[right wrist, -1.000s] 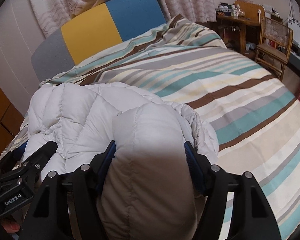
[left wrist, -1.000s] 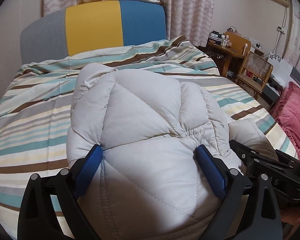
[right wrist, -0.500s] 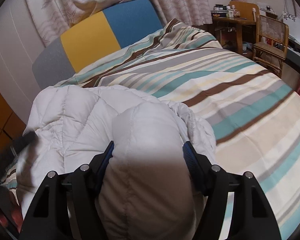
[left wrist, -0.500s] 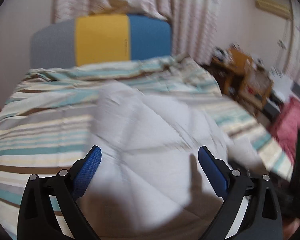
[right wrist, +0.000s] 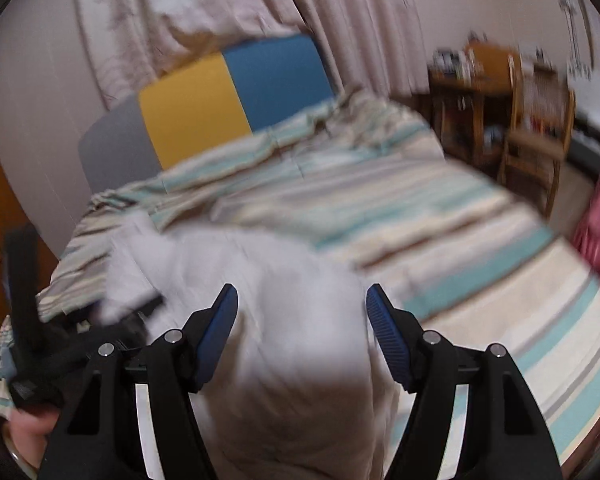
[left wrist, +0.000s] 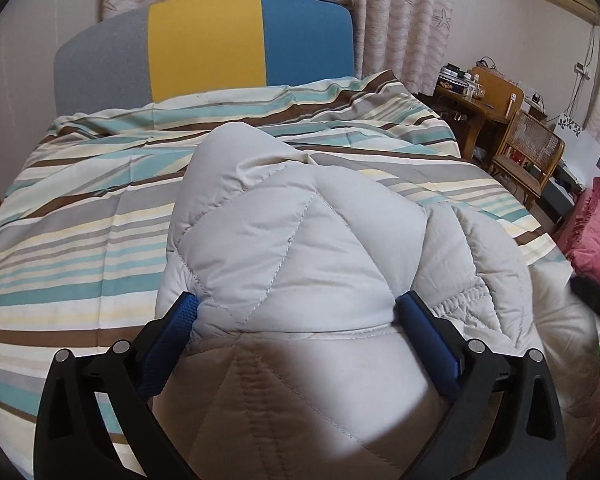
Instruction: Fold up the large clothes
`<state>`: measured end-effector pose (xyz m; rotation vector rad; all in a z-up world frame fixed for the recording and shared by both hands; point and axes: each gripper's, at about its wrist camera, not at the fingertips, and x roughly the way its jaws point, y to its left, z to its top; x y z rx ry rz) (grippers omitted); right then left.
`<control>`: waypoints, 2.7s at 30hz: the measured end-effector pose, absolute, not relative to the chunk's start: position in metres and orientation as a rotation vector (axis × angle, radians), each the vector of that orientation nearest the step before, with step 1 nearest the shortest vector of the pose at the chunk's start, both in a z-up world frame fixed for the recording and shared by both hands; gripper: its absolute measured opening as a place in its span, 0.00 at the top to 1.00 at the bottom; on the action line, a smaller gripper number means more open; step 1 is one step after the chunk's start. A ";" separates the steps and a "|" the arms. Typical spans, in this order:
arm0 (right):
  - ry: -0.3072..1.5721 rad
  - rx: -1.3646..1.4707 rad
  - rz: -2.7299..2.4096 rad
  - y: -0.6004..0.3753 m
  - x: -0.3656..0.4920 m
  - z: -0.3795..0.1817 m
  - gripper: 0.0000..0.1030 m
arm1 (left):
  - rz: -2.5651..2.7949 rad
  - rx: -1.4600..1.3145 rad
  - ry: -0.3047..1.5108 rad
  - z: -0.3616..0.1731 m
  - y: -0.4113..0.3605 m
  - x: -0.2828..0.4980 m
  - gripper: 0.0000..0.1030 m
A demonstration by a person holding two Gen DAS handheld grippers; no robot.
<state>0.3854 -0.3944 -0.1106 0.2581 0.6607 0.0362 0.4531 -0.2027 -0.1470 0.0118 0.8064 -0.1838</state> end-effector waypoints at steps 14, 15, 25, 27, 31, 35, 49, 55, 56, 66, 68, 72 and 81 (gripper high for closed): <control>0.859 0.393 -0.014 -0.413 0.440 -0.189 0.35 | -0.189 -0.001 0.823 -0.163 -0.206 0.466 0.03; 0.858 0.382 -0.019 -0.411 0.440 -0.189 0.35 | -0.188 0.000 0.820 -0.163 -0.207 0.466 0.03; 0.768 0.375 0.009 -0.414 0.408 -0.169 0.29 | -0.228 -0.013 0.760 -0.139 -0.192 0.412 0.03; 0.741 0.351 0.006 -0.413 0.388 -0.158 0.27 | -0.244 -0.022 0.747 -0.136 -0.187 0.394 0.03; 0.736 0.306 -0.017 -0.409 0.354 -0.157 0.25 | -0.265 0.044 0.736 -0.146 -0.193 0.365 0.03; 0.765 0.369 -0.026 -0.412 0.352 -0.178 0.25 | -0.272 0.069 0.738 -0.158 -0.200 0.367 0.03; 0.801 0.324 0.011 -0.402 0.324 -0.140 0.10 | -0.300 -0.086 0.788 -0.137 -0.153 0.348 0.03; 0.823 0.324 0.030 -0.401 0.321 -0.138 0.07 | -0.337 -0.119 0.829 -0.135 -0.141 0.343 0.03; 0.831 0.326 0.031 -0.402 0.321 -0.139 0.06 | -0.349 -0.129 0.837 -0.135 -0.140 0.342 0.03; 0.996 0.612 0.202 -0.431 0.343 -0.191 0.02 | -0.474 -0.214 0.990 -0.164 -0.136 0.354 0.03; 1.018 0.663 0.245 -0.435 0.348 -0.200 0.02 | -0.494 -0.257 1.015 -0.170 -0.134 0.358 0.03; 1.028 0.663 0.331 -0.431 0.357 -0.200 0.21 | -0.504 -0.239 1.002 -0.172 -0.144 0.355 0.10; 0.901 0.687 0.458 -0.410 0.344 -0.172 0.47 | -0.484 -0.088 0.838 -0.125 -0.146 0.329 0.57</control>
